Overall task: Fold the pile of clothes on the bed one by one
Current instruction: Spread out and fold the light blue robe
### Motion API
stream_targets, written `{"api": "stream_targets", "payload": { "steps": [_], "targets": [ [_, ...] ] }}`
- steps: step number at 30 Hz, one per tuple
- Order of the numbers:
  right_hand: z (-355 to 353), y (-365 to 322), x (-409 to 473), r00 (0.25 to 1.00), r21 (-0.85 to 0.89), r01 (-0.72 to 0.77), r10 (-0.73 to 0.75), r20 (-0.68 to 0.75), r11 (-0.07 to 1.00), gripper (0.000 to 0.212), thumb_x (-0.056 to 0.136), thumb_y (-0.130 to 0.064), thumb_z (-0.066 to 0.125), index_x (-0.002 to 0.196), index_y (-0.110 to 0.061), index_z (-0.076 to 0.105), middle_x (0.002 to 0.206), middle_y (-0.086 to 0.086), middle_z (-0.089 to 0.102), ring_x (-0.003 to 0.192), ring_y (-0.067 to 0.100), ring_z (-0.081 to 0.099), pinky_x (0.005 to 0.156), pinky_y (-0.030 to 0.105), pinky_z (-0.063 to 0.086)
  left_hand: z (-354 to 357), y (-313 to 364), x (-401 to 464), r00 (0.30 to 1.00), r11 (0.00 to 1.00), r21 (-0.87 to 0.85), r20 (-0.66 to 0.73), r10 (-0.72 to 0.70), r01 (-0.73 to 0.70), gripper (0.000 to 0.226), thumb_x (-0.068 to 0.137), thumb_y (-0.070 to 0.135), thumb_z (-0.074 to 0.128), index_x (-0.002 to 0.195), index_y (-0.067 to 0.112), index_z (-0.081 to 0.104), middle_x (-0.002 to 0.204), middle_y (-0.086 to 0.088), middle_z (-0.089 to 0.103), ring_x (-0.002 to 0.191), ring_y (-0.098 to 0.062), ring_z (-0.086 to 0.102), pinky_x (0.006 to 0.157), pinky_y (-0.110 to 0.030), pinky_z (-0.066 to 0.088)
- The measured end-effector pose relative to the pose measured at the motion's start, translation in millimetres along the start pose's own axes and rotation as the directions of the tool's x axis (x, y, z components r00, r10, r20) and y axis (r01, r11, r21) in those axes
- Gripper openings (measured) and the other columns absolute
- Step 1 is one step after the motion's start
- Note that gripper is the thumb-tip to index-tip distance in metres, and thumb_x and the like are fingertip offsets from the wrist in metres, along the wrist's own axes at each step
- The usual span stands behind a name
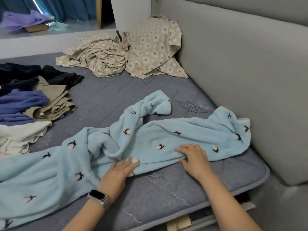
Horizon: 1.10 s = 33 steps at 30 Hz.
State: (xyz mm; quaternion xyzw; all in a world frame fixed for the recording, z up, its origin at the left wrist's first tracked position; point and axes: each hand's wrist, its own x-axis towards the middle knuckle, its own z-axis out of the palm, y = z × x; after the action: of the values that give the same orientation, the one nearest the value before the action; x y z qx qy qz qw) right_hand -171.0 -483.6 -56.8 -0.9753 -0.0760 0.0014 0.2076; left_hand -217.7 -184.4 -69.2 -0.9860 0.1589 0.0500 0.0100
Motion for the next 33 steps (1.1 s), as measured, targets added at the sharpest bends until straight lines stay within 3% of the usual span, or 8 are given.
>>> {"api": "stream_targets", "payload": {
  "steps": [7,11,14,17,19,25,31,33],
  "targets": [
    [-6,11,-1,0.992,-0.253,-0.123,0.128,0.003,0.959,0.020,0.099,-0.027,0.044,0.110,-0.039,0.056,0.119,-0.011,0.053,0.112,0.023,0.048,0.099,0.044,0.026,-16,-35,-28,0.982,0.974,-0.160,0.122,-0.142,0.161,0.085,0.083,-0.010,0.036,0.145,0.047,0.025,0.158,0.012,0.011,0.148,-0.019,0.010,0.105,-0.044,0.038],
    [-33,0,-6,0.921,-0.480,-0.265,0.368,0.132,0.836,0.035,0.086,-0.007,0.042,0.074,-0.039,0.047,0.109,-0.013,0.050,0.110,0.016,0.044,0.111,0.050,0.014,-31,-52,-38,0.972,0.954,-0.238,0.190,-0.138,0.181,0.062,0.080,0.017,0.042,0.137,0.042,0.045,0.150,0.015,0.037,0.140,-0.011,0.033,0.106,-0.029,0.038],
    [-32,-29,1,0.920,-0.357,-0.360,0.391,0.017,0.862,0.042,0.081,0.000,0.043,0.085,-0.039,0.059,0.106,-0.010,0.056,0.110,0.019,0.049,0.108,0.046,0.023,-48,-57,-50,0.980,0.882,-0.461,-0.111,-0.163,0.094,0.045,0.069,0.045,0.046,0.108,0.038,0.067,0.113,0.018,0.067,0.103,-0.005,0.063,0.087,-0.026,0.051],
    [-20,-77,23,0.958,0.014,-0.209,0.208,-0.198,0.978,0.046,0.076,0.008,0.046,0.108,-0.022,0.063,0.114,0.003,0.061,0.107,0.029,0.052,0.086,0.040,0.041,-60,-60,-39,0.667,0.878,-0.479,-0.649,-0.365,0.015,0.030,0.079,0.031,0.055,0.103,0.018,0.068,0.103,0.005,0.068,0.095,-0.012,0.061,0.084,-0.025,0.048],
    [-12,-118,43,0.957,0.185,-0.065,0.114,-0.268,0.981,0.043,0.080,0.007,0.045,0.114,-0.016,0.060,0.115,0.006,0.061,0.107,0.029,0.053,0.083,0.038,0.043,-63,-68,-26,0.475,0.844,-0.485,-0.702,-0.531,0.227,0.044,0.080,0.030,0.061,0.116,0.004,0.060,0.116,-0.013,0.061,0.107,-0.027,0.055,0.095,-0.034,0.040],
    [23,-197,98,0.964,0.497,-0.262,0.244,0.102,0.827,0.035,0.089,-0.036,0.055,0.121,-0.024,0.053,0.112,0.000,0.064,0.103,0.025,0.061,0.088,0.033,0.049,-60,-100,11,0.566,0.443,-0.726,-0.091,-0.819,0.525,0.108,0.069,0.058,0.074,0.144,-0.003,0.026,0.148,-0.024,0.031,0.138,-0.035,0.029,0.111,-0.044,0.031],
    [50,-215,112,0.957,0.469,-0.215,0.088,0.278,0.857,0.044,0.093,-0.045,0.049,0.133,-0.028,0.050,0.121,0.002,0.062,0.106,0.019,0.060,0.090,0.024,0.043,-74,-122,38,0.664,-0.059,-0.884,0.391,-0.638,0.464,0.049,0.073,0.035,0.080,0.105,0.002,0.063,0.099,-0.010,0.066,0.087,-0.022,0.061,0.071,-0.029,0.047],
    [46,-217,112,0.947,0.491,-0.274,0.144,0.286,0.827,0.049,0.092,-0.058,0.041,0.114,-0.020,0.063,0.101,0.005,0.066,0.087,0.021,0.063,0.082,0.029,0.054,-79,-121,34,0.751,-0.018,-0.929,0.311,-0.583,0.371,0.028,0.068,0.017,0.077,0.092,0.007,0.067,0.085,-0.006,0.067,0.078,-0.020,0.060,0.062,-0.027,0.048]
  ]
}}
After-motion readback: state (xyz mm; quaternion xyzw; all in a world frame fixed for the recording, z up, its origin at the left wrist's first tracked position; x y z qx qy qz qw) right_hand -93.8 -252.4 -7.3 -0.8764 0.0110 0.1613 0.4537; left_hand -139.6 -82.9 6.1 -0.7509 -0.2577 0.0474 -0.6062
